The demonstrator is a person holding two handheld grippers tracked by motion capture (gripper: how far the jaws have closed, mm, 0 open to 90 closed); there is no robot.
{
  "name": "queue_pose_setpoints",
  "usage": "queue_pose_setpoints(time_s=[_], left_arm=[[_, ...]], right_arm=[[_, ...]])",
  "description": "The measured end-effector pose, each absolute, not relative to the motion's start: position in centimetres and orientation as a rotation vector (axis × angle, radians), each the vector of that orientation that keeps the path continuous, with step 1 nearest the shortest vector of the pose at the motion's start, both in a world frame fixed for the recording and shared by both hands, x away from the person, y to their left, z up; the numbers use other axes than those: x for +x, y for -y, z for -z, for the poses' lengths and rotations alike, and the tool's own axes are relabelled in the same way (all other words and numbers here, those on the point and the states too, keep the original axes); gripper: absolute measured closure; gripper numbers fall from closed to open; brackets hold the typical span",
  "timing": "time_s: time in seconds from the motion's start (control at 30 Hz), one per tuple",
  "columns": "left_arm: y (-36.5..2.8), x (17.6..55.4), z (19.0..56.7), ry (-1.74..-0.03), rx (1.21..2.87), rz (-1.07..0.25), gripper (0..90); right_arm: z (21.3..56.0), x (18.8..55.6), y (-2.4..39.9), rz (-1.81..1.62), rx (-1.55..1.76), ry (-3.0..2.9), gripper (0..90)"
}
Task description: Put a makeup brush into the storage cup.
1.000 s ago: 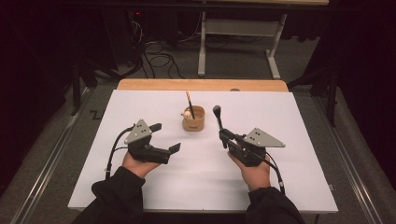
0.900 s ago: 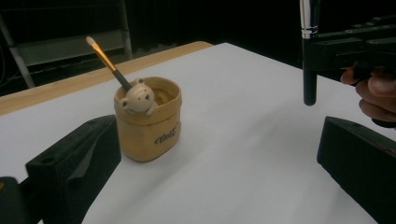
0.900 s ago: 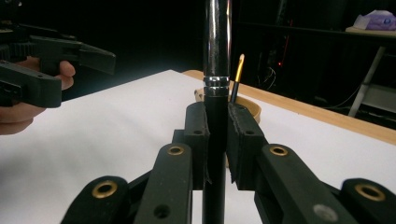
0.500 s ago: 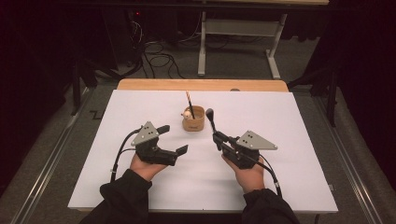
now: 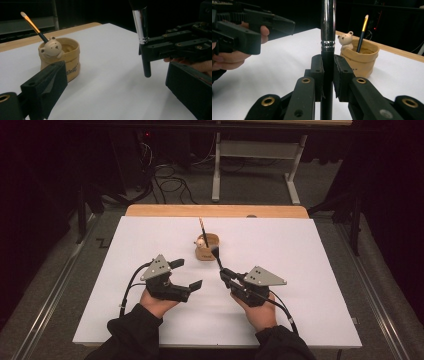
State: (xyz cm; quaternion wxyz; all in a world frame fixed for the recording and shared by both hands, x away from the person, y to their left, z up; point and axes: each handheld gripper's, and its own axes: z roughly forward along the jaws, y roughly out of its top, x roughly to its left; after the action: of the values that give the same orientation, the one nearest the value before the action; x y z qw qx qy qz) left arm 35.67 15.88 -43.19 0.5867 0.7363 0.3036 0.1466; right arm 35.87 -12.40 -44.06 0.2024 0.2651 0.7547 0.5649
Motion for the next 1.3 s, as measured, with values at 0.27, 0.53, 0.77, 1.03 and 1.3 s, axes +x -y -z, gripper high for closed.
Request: queue_pose_setpoints(time_s=[0.27,0.53,0.77,1.03,1.3], left_arm=[[-15.9,35.5,43.1,-0.700,1.702,-0.318,7.8],[-16.0,35.4,43.0,-0.700,1.680,-0.299,10.3],[-15.9,35.3,43.0,-0.693,1.679,-0.281,16.4],[-16.0,35.3,43.0,-0.691,1.658,-0.262,23.1],[-16.1,35.3,43.1,-0.668,1.641,-0.231,35.6]], right_arm=[[44.4,35.6,11.7,-1.576,0.718,-2.129,81.0],[44.6,35.2,11.0,-1.579,0.693,-2.138,81.0],[44.8,35.0,10.5,-1.586,0.684,-2.143,81.0],[44.8,34.7,10.0,-1.602,0.667,-2.150,81.0],[44.9,34.4,9.4,-1.605,0.648,-2.163,81.0]])
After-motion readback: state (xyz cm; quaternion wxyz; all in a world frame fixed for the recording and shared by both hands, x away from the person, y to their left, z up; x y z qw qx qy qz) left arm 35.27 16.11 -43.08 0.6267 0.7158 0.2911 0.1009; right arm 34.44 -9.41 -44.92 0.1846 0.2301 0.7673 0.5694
